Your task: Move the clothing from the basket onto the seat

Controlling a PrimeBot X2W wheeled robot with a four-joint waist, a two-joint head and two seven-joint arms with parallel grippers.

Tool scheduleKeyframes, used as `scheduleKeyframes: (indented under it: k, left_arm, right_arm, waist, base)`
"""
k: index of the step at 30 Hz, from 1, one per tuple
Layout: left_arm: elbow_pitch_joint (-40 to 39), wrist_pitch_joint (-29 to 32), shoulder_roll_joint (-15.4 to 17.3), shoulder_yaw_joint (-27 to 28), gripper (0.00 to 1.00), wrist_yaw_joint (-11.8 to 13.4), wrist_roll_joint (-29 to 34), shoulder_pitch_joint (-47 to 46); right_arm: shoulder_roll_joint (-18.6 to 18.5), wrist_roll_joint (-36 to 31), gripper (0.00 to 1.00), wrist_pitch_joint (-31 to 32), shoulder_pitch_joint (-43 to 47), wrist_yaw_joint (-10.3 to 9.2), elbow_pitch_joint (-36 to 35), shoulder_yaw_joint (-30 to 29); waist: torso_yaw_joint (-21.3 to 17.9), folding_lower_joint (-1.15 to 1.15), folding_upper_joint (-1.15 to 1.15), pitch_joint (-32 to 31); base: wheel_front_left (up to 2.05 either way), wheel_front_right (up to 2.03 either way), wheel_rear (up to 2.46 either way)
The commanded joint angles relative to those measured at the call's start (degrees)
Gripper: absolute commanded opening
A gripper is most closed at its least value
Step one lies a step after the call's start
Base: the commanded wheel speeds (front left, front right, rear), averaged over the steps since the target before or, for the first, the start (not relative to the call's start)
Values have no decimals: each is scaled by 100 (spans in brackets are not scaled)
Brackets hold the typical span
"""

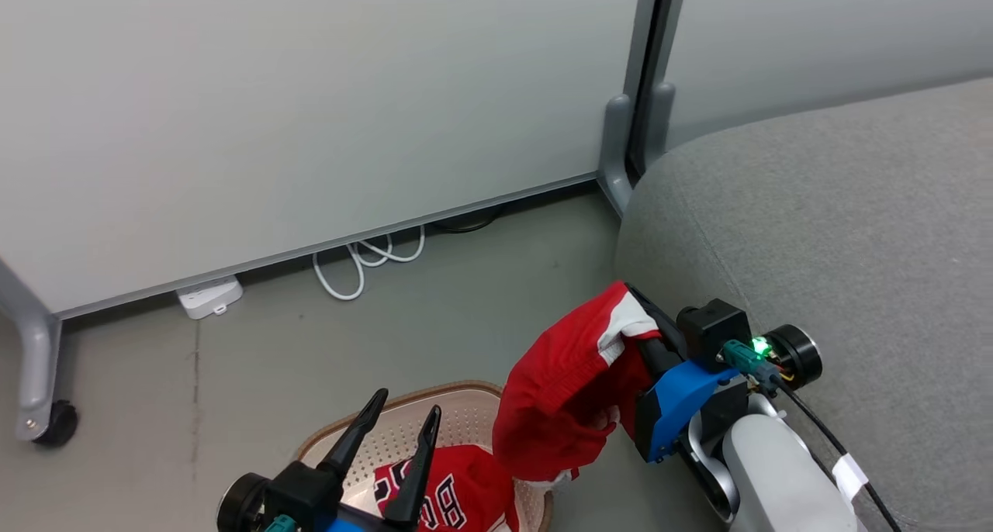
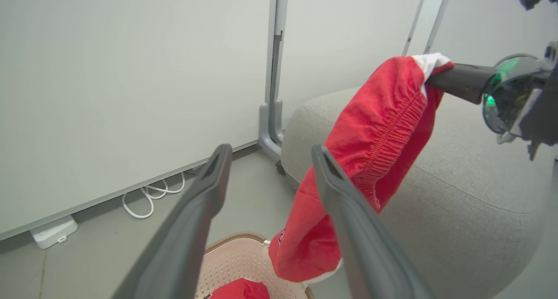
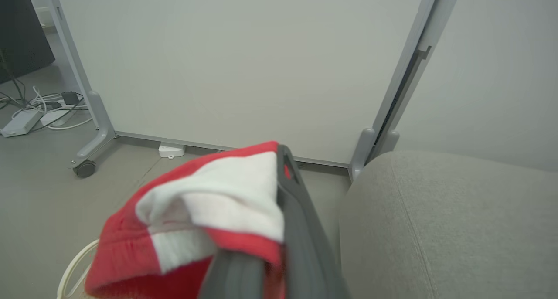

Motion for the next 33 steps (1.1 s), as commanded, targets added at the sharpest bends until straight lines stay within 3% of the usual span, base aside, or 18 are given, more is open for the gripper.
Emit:
scheduleKeyframes:
  k: [1, 10, 18, 33]
  left_arm:
    - [-28, -18, 15, 47, 100, -8, 30, 11]
    - [-20, -19, -57, 104, 100, -73, 167, -86]
    - [-73, -19, -47, 119, 100, -82, 225, -137]
    - [98, -19, 146, -321, 100, -85, 57, -442]
  right_arm:
    - [-5, -45, 0, -25, -33, -3, -33, 10]
    - [-4, -17, 0, -67, -3, -2, -13, 57]
    - [-3, -8, 0, -118, 27, -2, 26, 1]
    - [-2, -33, 0, -141, 187, -2, -111, -421]
  waist:
    - [-250, 0, 0, 85]
    - [-1316, 0, 0, 224]
    - [-2014, 0, 0, 301]
    - [-2104, 0, 0, 424]
  base:
    - [0, 0, 0]
    - [0, 0, 0]
    - [0, 0, 0]
    - [0, 0, 0]
